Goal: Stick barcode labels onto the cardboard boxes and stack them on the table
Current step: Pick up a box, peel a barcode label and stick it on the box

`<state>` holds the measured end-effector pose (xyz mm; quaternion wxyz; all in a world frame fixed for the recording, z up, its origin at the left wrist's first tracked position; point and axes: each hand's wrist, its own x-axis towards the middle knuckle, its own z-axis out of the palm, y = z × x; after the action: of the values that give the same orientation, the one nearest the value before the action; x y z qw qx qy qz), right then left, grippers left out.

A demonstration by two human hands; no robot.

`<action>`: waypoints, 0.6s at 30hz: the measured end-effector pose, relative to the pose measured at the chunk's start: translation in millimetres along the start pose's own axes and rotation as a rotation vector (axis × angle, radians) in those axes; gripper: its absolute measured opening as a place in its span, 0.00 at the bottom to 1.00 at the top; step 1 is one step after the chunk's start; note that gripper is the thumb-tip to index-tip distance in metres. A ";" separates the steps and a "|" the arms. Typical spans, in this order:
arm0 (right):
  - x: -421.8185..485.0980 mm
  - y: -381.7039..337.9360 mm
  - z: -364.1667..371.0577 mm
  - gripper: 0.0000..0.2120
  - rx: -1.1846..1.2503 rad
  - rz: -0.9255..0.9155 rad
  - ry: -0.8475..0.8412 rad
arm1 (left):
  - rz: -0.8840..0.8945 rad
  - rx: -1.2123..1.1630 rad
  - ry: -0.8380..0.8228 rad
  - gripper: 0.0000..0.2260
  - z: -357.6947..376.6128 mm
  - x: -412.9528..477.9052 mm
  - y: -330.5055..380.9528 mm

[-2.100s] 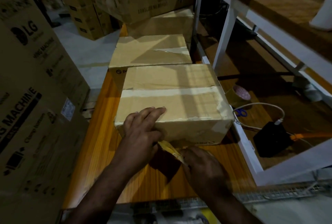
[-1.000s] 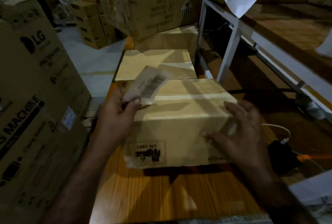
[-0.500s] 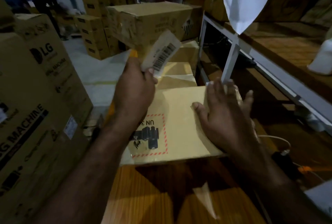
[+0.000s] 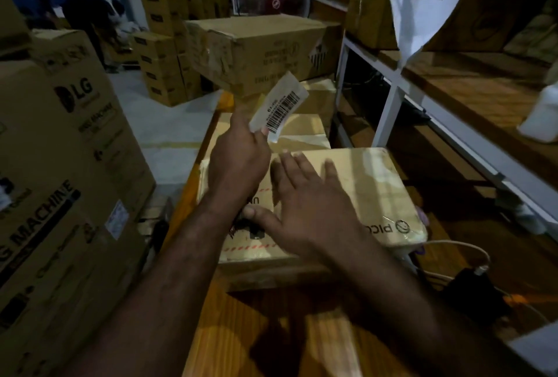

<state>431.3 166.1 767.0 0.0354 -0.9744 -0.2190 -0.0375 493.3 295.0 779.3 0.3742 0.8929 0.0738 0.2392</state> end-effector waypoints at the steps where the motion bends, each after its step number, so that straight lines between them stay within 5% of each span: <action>1: 11.4 -2.3 -0.4 0.45 0.000 -0.013 0.010 | -0.009 -0.020 0.008 0.14 -1.0 0.8 -2.1; 6: -37.1 -17.7 -5.8 0.44 0.002 -0.188 -0.086 | -0.051 -0.091 0.004 0.14 1.8 9.0 -5.1; 9: -62.3 -1.9 -7.8 0.44 -0.012 -0.137 -0.138 | -0.041 -0.071 -0.017 0.13 3.6 8.2 -3.2; 13: -16.2 14.6 -10.3 0.39 -0.024 0.005 -0.040 | -0.027 -0.044 -0.024 0.13 2.8 3.9 -3.4; 18: 12.2 -6.2 -9.5 0.32 -0.033 -0.028 0.058 | -0.018 -0.097 -0.016 0.12 -0.1 3.9 -5.8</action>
<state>439.0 176.0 777.8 0.0249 -0.9701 -0.2310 -0.0697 496.9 300.3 776.7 0.4200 0.8748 0.0672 0.2319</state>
